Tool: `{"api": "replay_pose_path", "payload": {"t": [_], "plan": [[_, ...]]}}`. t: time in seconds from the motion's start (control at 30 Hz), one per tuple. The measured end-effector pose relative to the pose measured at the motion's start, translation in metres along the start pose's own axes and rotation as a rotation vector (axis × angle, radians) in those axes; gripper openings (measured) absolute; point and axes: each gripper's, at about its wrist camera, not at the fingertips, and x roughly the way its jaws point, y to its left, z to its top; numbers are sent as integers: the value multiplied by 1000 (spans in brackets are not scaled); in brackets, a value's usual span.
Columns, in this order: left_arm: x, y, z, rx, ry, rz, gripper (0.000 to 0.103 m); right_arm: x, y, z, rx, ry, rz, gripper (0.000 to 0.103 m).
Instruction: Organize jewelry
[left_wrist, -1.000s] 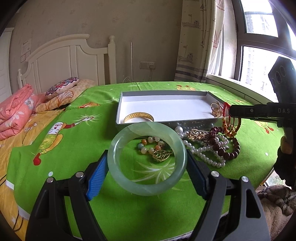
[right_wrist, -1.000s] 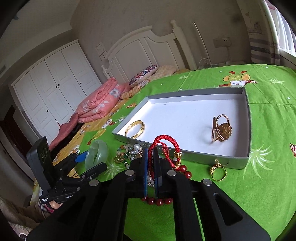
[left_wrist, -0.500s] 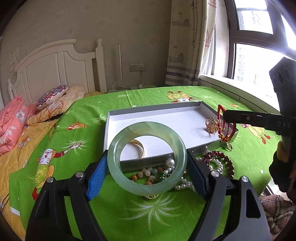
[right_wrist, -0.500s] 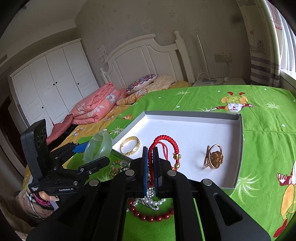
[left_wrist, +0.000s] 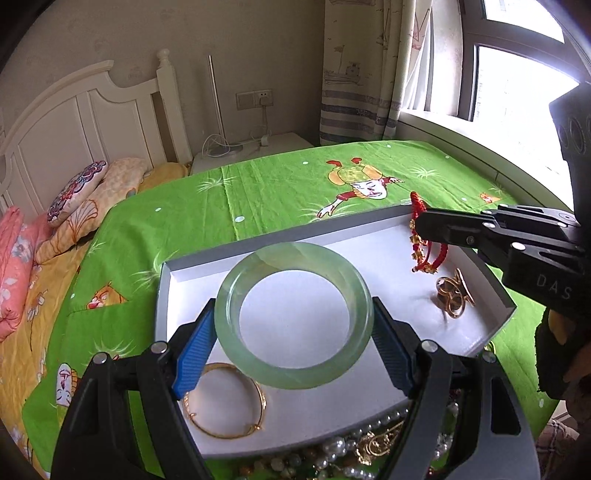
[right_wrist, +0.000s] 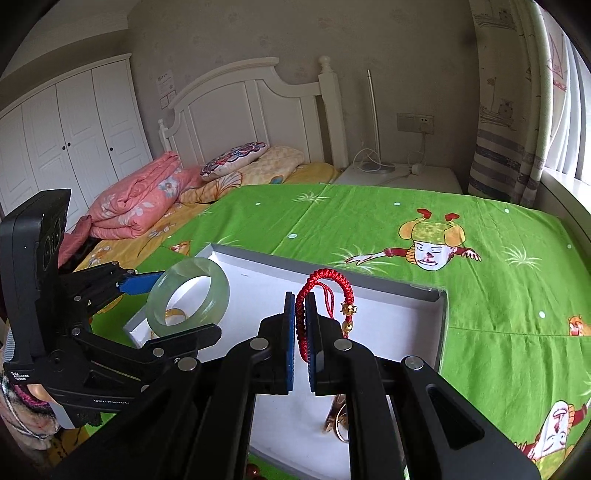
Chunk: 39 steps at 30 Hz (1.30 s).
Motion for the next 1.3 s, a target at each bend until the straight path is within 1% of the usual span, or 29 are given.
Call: {"api": "replay_pose_path", "payload": {"t": [0.2, 0.33, 0.37, 0.43, 0.47, 0.5, 0.57, 0.7, 0.8, 1.0, 1.1, 1.3], "plan": [[38, -3, 9, 18, 65, 28, 78, 30, -14, 4, 5, 65, -51, 8], [54, -1, 11, 14, 98, 50, 78, 46, -21, 3, 36, 103, -50, 9], [58, 0, 11, 9, 109, 56, 78, 47, -22, 4, 45, 109, -44, 11], [62, 4, 10, -3, 130, 65, 79, 47, -23, 4, 55, 114, -43, 25], [64, 5, 8, -8, 138, 66, 79, 45, -23, 3, 59, 113, -37, 52], [64, 6, 7, -12, 139, 65, 79, 43, -24, 3, 64, 105, -34, 72], [59, 7, 7, -8, 113, 77, 79, 35, -21, 2, 59, 71, -31, 72], [46, 8, 13, -3, 74, 89, 80, 29, -16, 2, 47, 68, -21, 72], [37, 9, 16, 9, 52, 103, 84, 27, -12, -2, 44, 68, -13, 72], [30, 12, 10, 14, 47, 126, 86, 22, -10, -7, 53, 68, 1, 72], [27, 15, 5, 9, 46, 136, 89, 11, -8, -12, 60, 56, 14, 72], [13, 24, -9, -34, 39, 135, 91, -11, -4, -28, 71, 47, 35, 74]]}}
